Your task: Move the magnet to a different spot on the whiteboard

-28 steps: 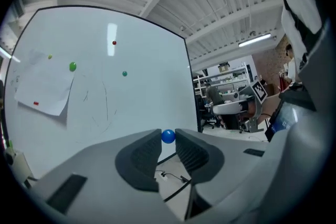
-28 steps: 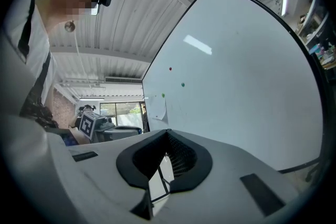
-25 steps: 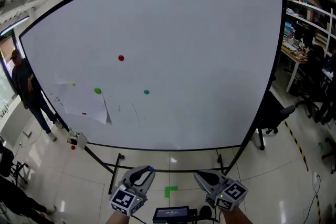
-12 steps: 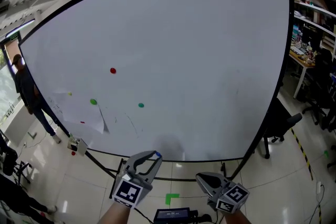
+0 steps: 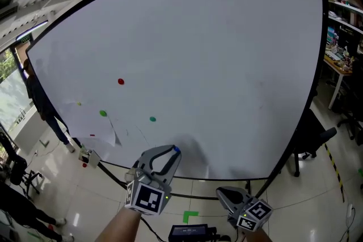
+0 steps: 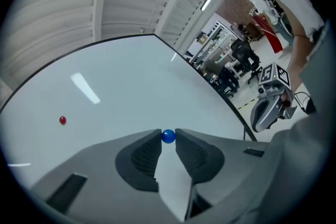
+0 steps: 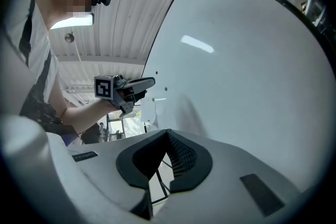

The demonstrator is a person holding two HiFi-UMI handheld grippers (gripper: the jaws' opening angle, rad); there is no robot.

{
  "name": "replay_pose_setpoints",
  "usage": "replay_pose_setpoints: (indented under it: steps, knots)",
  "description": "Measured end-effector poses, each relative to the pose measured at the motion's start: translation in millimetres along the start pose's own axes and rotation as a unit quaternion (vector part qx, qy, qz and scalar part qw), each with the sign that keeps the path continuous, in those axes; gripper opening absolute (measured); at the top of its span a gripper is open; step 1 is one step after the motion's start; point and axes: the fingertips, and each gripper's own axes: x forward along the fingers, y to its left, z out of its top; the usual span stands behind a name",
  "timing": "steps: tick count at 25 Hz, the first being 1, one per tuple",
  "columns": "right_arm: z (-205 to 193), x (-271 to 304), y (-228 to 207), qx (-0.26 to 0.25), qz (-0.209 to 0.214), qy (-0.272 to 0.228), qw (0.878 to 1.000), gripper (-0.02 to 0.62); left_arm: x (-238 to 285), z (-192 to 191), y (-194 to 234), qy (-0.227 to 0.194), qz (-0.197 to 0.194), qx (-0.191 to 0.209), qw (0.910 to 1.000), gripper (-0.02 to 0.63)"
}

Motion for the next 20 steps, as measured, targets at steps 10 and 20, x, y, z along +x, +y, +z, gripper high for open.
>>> replay_pose_setpoints:
  steps: [10,20]
  knots:
    - [1,-14,-25,0.008,0.02,0.004,1.0,0.029,49,67,36,-0.004,0.038,0.075,0.9964,0.114]
    - [5,-26,-55,0.013,0.041,0.008,0.999,0.029,88,117,68,0.005,0.1,0.128,0.9868,0.114]
